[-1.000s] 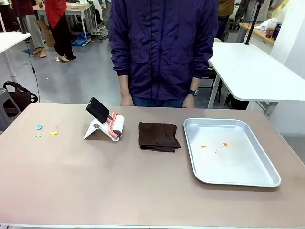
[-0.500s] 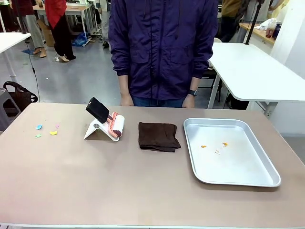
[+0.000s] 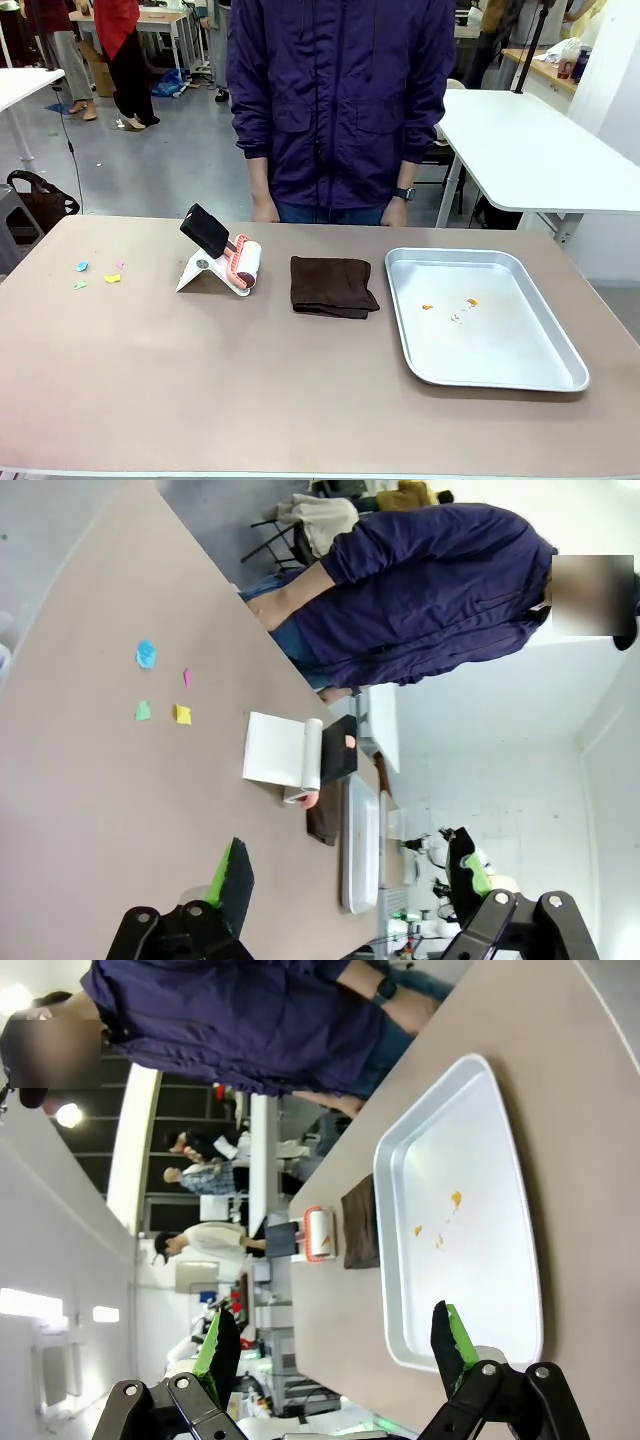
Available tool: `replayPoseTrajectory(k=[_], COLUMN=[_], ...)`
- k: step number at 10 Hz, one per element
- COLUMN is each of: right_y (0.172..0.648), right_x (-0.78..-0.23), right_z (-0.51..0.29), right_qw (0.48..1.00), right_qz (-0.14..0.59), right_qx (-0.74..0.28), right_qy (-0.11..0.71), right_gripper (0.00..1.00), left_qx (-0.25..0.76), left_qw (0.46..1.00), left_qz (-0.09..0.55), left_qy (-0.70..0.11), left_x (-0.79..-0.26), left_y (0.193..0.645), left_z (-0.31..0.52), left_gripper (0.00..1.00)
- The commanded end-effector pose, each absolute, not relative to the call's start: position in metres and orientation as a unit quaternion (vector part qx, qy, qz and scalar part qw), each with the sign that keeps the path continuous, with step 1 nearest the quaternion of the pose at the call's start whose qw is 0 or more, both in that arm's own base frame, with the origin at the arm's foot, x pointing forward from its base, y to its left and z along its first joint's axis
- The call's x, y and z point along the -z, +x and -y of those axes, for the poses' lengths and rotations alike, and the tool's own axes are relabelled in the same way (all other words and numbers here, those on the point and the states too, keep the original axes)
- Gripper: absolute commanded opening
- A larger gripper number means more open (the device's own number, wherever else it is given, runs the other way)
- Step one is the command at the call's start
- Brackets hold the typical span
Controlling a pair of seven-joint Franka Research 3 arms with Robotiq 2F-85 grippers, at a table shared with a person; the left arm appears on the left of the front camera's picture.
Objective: Clean the surface of the table.
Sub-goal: Hold the Lint Roller with your left hand and the towel with your right hand.
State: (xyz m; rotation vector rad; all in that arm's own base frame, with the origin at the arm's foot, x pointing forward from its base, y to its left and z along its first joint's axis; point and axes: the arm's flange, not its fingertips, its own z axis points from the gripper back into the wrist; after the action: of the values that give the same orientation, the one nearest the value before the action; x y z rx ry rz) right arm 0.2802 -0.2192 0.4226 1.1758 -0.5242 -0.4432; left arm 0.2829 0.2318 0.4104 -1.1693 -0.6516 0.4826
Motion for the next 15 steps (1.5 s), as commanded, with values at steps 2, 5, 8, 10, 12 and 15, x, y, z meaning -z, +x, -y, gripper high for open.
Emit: replayPoseTrajectory(k=[2, 5, 8, 10, 12, 15], right_y=[0.300, 0.344, 0.385, 0.407, 0.423, 0.435], right_x=[-0.475, -0.519, -0.525, -0.503, -0.476, -0.440], right_z=[0.143, 0.036, -0.085, -0.152, -0.192, -0.224], right_qw=[0.836, 0.898, 0.938, 0.954, 0.958, 0.962], right_qz=[0.279, 0.273, 0.265, 0.234, 0.210, 0.181], right_qx=[0.169, 0.060, -0.033, -0.084, -0.122, -0.138], right_qy=[0.441, 0.338, 0.220, 0.165, 0.154, 0.148], right_gripper=[1.00, 1.00, 1.00, 1.00, 1.00, 1.00], left_qx=[-0.186, -0.113, -0.093, -0.089, -0.093, -0.089], left_qw=[0.826, 0.880, 0.905, 0.917, 0.918, 0.921], left_qz=[0.277, 0.236, 0.205, 0.194, 0.204, 0.175], left_qy=[-0.454, -0.397, -0.360, -0.338, -0.326, -0.336], left_x=[-0.463, -0.497, -0.493, -0.478, -0.465, -0.434], left_y=[0.310, 0.372, 0.435, 0.468, 0.488, 0.508], left_z=[-0.211, -0.152, -0.085, -0.039, -0.001, 0.038], left_gripper=[1.00, 1.00, 1.00, 1.00, 1.00, 1.00])
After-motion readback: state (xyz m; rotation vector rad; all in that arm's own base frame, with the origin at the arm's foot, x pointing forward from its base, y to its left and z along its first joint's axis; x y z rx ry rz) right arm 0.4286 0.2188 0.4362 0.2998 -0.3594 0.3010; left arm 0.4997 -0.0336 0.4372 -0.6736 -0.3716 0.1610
